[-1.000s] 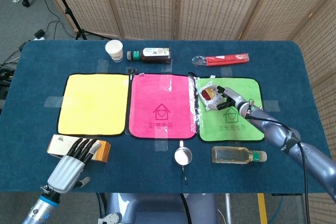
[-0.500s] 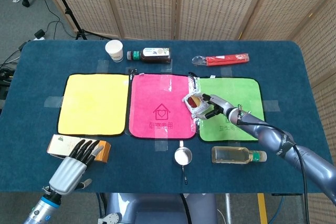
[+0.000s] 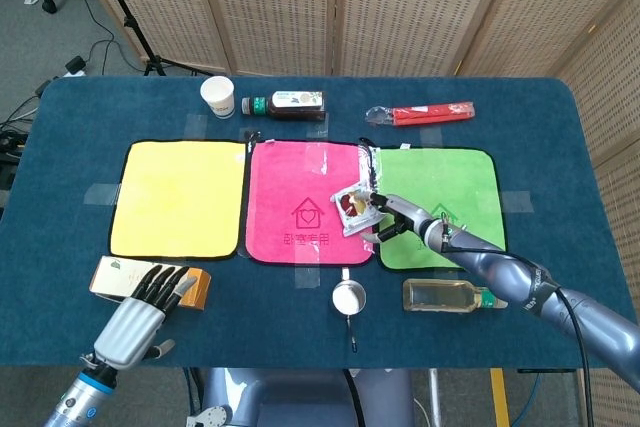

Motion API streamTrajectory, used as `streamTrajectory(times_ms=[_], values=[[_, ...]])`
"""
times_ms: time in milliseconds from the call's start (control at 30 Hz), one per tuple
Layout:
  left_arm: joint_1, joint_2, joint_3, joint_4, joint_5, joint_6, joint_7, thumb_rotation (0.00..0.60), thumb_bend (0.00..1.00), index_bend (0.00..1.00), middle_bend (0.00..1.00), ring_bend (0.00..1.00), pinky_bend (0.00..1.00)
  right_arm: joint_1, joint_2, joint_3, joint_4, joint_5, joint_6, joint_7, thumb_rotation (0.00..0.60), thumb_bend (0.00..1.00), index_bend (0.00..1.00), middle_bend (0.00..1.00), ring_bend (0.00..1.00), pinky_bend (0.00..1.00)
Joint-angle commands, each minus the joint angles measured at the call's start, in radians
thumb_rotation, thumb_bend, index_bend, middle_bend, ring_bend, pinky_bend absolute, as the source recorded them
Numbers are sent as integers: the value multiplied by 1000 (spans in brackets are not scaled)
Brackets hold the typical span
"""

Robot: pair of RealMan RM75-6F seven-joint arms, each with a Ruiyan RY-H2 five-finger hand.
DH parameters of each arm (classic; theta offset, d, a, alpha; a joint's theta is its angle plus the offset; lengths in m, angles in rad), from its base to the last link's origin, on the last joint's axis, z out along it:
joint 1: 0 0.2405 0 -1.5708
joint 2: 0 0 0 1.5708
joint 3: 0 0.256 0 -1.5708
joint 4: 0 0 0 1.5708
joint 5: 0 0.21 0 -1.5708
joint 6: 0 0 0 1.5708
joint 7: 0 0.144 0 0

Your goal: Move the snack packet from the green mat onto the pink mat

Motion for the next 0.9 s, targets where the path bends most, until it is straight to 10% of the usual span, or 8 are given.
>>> streamTrajectory(times_ms=[33, 900], values=[[-2, -1, 0, 3, -3, -5, -3, 600, 74, 0, 0, 0, 0, -1, 12, -21, -36, 7, 25, 11, 600, 387, 90, 0, 0, 0], [-8, 2, 7, 2, 13, 0, -23, 600, 74, 0, 0, 0, 0, 99, -32, -147, -137, 24, 113, 64, 600, 388, 90, 0, 0, 0]])
